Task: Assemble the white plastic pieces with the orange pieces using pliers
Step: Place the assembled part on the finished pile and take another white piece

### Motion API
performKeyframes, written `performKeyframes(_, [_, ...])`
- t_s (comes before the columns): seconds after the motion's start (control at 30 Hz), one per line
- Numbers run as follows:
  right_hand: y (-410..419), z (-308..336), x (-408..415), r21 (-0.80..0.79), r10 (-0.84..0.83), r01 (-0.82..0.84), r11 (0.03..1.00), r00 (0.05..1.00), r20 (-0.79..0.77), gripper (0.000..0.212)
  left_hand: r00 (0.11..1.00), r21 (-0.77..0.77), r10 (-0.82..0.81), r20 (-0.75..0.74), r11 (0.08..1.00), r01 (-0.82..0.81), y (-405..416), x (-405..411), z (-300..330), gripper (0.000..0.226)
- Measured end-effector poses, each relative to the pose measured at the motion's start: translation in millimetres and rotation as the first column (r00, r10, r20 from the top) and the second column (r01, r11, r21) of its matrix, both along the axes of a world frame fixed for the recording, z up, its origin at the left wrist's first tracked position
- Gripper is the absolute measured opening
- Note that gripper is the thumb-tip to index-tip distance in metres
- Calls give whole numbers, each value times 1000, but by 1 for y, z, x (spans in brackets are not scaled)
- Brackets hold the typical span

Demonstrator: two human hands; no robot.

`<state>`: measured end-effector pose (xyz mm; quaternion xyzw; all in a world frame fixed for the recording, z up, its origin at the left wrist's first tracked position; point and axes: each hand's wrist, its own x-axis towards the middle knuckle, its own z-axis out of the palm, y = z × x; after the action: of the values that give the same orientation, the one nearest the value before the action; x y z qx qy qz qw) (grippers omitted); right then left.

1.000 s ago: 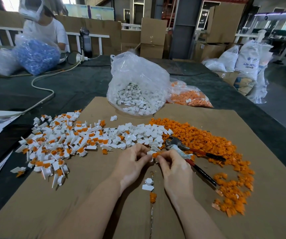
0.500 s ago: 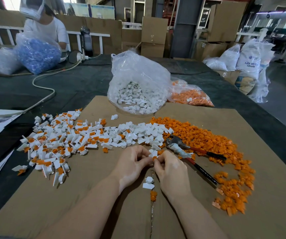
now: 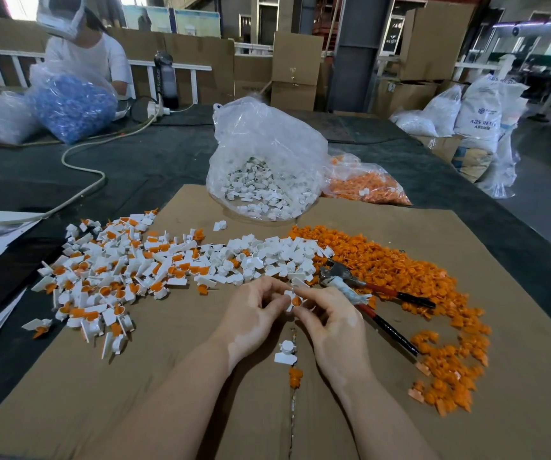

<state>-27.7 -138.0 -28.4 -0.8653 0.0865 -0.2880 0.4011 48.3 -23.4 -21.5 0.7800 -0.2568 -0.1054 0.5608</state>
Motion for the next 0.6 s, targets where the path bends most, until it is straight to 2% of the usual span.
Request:
performKeyframes(0.33, [0,-2,2,-25,-17,17,1000,1000,19,20,999,-3,13,-39,1000,-13,-1,1,-2,6])
performKeyframes(0.5, [0,-3,1,-27,-19,20,999,1000,16,22,999,22,43,-11,999,-42,-3,2,-3,6])
performKeyframes(0.6, [-2,0,-2,-52,-74,74,996,997,-6,29,998,33,63,-20,998,-62,-5,2,-3,6])
